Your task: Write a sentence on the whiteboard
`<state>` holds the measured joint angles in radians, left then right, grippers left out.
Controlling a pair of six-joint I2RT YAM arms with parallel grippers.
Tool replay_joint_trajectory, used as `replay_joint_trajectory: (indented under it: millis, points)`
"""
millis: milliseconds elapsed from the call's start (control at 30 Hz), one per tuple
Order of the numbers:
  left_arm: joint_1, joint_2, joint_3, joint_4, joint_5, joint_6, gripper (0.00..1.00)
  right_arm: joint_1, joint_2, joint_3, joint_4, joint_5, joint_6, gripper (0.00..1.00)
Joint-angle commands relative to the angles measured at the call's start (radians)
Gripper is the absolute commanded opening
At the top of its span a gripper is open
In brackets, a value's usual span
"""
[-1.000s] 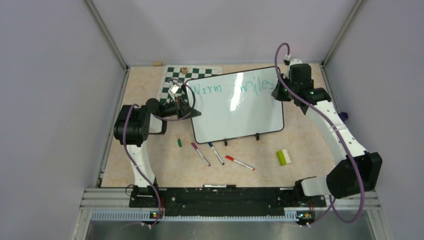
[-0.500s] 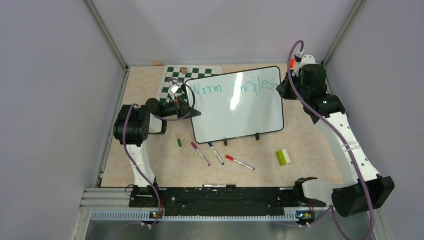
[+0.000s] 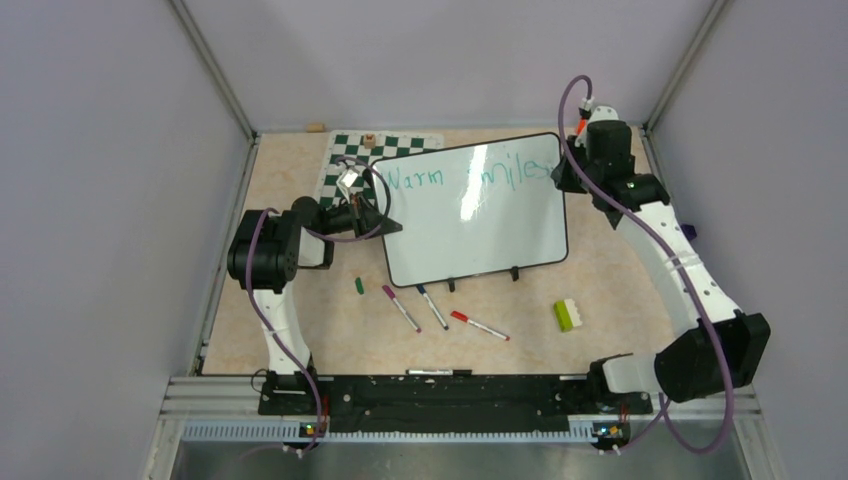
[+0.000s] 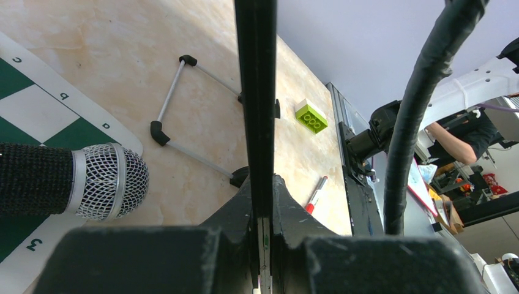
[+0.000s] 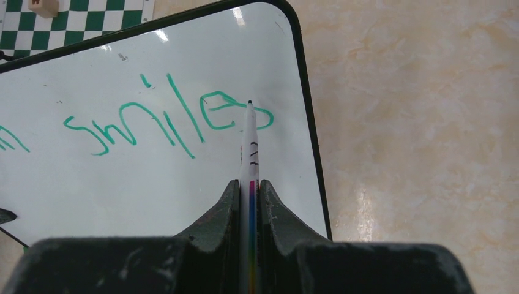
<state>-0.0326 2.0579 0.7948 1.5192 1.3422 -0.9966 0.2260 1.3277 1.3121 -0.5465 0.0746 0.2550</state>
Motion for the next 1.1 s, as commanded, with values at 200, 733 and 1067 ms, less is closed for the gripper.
replay_joint_trajectory:
  millis: [200, 733, 1067]
  points:
    - [0.022, -0.012, 0.014, 0.101, -0.038, 0.031, 0.0, -0.007, 0.05, 0.062, 0.07, 0.028, 0.005, 0.0]
    - [0.021, -0.013, 0.012, 0.101, -0.039, 0.032, 0.0, -0.009, 0.077, 0.07, 0.069, -0.067, 0.0, 0.0]
    - [0.022, -0.014, 0.011, 0.101, -0.039, 0.033, 0.0, -0.007, 0.077, 0.059, 0.031, -0.071, -0.012, 0.0]
